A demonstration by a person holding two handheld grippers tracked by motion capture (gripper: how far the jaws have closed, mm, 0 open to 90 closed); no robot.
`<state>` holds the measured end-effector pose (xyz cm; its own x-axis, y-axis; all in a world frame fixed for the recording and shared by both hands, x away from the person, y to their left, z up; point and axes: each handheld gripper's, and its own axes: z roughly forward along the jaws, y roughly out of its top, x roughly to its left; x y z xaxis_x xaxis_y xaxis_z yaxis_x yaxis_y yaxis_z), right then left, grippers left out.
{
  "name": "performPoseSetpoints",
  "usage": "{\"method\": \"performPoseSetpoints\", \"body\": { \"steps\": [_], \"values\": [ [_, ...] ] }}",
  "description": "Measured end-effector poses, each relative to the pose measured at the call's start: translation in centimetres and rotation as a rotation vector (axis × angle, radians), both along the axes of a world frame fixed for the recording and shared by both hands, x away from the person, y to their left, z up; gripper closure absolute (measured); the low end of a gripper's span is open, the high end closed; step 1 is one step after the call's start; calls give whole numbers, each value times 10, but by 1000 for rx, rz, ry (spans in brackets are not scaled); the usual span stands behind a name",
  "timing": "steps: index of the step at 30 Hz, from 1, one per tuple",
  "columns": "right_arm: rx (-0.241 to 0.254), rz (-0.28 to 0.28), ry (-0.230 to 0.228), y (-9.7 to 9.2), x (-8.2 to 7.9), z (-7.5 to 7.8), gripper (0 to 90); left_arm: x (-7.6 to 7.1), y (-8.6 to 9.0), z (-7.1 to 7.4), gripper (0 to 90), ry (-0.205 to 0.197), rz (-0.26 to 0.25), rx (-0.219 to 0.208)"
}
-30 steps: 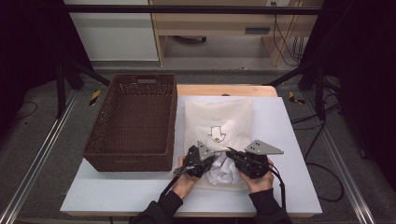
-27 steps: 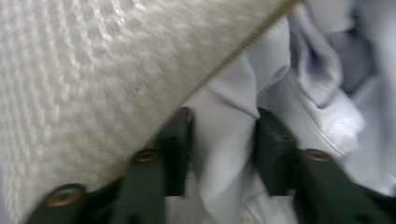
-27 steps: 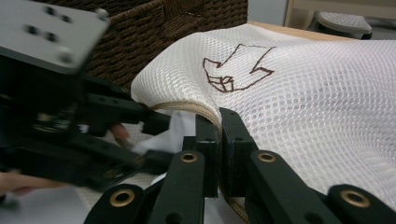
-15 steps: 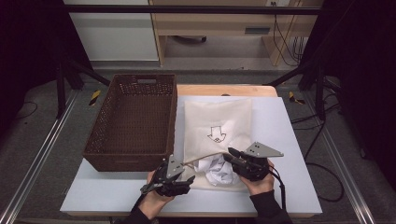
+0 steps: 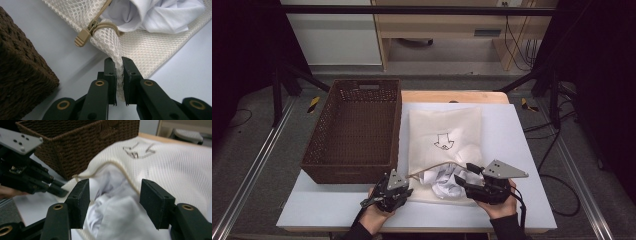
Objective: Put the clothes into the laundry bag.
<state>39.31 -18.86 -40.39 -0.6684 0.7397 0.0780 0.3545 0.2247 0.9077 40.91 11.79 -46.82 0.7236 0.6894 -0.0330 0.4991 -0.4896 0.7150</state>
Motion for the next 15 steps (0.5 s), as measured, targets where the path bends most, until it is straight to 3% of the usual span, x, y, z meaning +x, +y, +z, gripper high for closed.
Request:
{"method": "performPoseSetpoints", "body": {
  "steps": [1,4,5,6,10,15],
  "values": [
    [7,-3,14,-1,-2,-4,430,0,0,1,826,-5,1,-4],
    [-58,-11,82,0,-3,-30,477,-1,-1,1,827,-14,1,-5],
    [-58,-11,82,0,-3,-30,477,-1,-1,1,827,-14,1,-5],
    [-73,-11,98,5,1,-40,500,-1,-1,0,826,-14,-1,-8],
    [-107,-13,76,15,10,-43,578,1,-2,3,830,-23,-10,-19],
    [-161,-50,89,32,20,-43,694,1,-5,6,838,-31,-16,-13]
  ]
}}
